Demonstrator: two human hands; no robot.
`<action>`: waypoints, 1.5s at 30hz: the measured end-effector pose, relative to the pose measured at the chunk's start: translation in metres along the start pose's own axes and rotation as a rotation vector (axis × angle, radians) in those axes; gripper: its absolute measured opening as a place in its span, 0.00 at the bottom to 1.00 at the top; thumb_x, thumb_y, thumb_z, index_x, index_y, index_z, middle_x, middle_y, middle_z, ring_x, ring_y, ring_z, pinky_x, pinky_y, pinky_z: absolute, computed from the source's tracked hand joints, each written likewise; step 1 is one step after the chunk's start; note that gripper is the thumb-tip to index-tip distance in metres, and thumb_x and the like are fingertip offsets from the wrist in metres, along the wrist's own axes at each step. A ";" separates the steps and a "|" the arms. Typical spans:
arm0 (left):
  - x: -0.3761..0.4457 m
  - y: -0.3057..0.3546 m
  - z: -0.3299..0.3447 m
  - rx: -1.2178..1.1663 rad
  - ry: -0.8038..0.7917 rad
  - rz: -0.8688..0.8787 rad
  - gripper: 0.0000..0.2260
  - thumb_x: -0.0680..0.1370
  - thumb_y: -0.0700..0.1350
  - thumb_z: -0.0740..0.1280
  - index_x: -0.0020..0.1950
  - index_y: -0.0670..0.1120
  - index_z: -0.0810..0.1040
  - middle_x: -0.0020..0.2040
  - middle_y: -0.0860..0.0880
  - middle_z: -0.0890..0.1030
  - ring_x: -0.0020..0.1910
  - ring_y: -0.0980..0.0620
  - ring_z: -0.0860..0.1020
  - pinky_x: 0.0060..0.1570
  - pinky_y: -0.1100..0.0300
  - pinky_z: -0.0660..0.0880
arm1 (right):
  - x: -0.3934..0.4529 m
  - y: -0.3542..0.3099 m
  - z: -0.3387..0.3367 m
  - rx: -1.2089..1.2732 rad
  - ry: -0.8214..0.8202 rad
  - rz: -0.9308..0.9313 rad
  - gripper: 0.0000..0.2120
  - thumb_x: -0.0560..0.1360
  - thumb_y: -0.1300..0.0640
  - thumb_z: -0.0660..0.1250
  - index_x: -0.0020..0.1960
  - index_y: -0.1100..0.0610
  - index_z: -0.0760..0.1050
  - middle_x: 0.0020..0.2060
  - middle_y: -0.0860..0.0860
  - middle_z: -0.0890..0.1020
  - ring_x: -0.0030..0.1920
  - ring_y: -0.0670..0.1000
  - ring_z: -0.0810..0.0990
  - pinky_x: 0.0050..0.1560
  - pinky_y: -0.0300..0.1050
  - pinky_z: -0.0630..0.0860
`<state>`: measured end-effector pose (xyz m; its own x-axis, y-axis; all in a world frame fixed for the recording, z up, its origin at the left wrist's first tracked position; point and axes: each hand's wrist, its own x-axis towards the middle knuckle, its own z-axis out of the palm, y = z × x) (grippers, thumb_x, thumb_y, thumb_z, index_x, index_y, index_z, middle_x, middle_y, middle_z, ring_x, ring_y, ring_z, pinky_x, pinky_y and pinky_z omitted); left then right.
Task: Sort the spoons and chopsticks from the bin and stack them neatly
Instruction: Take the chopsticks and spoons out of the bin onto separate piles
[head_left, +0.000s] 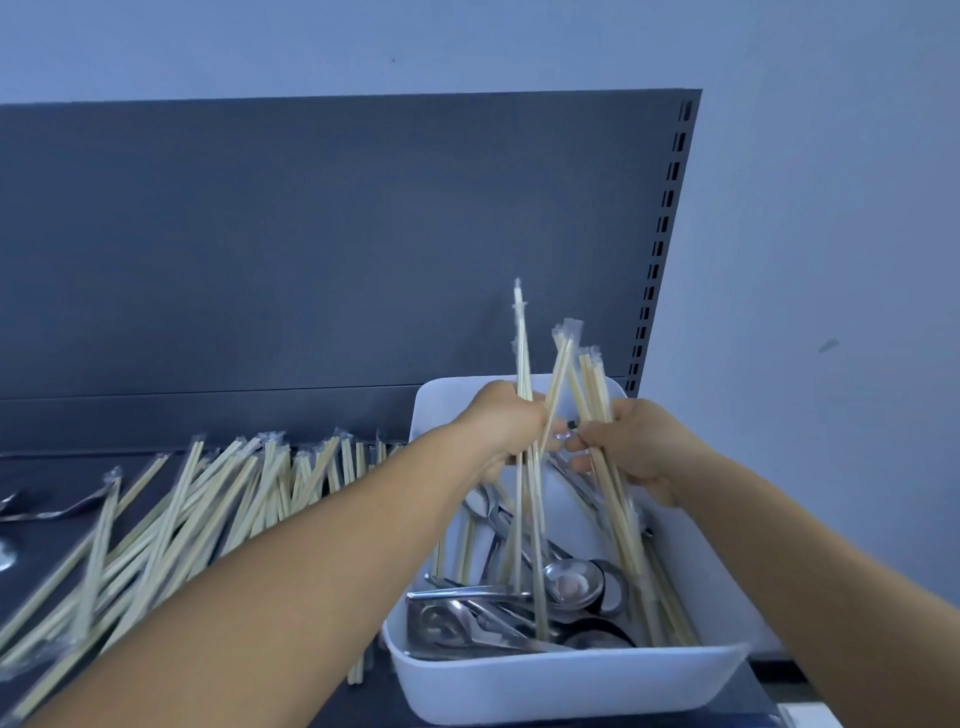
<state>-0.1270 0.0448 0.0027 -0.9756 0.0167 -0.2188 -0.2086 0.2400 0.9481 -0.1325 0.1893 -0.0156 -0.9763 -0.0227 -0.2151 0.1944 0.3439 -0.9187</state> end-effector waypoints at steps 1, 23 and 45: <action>-0.001 0.002 0.000 -0.019 -0.004 0.023 0.06 0.80 0.40 0.58 0.51 0.46 0.74 0.43 0.49 0.82 0.38 0.53 0.83 0.41 0.59 0.77 | -0.001 -0.001 -0.002 0.017 0.003 -0.035 0.03 0.76 0.61 0.64 0.46 0.58 0.76 0.41 0.54 0.84 0.36 0.51 0.84 0.38 0.44 0.77; -0.067 0.071 -0.111 -0.079 0.362 0.399 0.10 0.82 0.45 0.56 0.62 0.47 0.68 0.43 0.50 0.80 0.37 0.55 0.83 0.58 0.49 0.75 | -0.052 -0.119 0.044 0.220 0.014 -0.588 0.05 0.77 0.52 0.64 0.49 0.52 0.77 0.31 0.47 0.83 0.31 0.47 0.83 0.33 0.41 0.80; -0.047 -0.110 -0.298 0.737 0.228 -0.114 0.18 0.79 0.40 0.59 0.69 0.41 0.62 0.63 0.43 0.72 0.58 0.43 0.74 0.48 0.58 0.69 | -0.028 -0.098 0.280 -0.605 -0.099 -0.056 0.30 0.74 0.66 0.55 0.75 0.54 0.55 0.69 0.54 0.67 0.55 0.56 0.76 0.52 0.46 0.77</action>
<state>-0.0787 -0.2715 -0.0230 -0.9574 -0.2282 -0.1771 -0.2875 0.8127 0.5068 -0.0980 -0.1063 -0.0126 -0.9645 -0.1333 -0.2281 0.0262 0.8108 -0.5847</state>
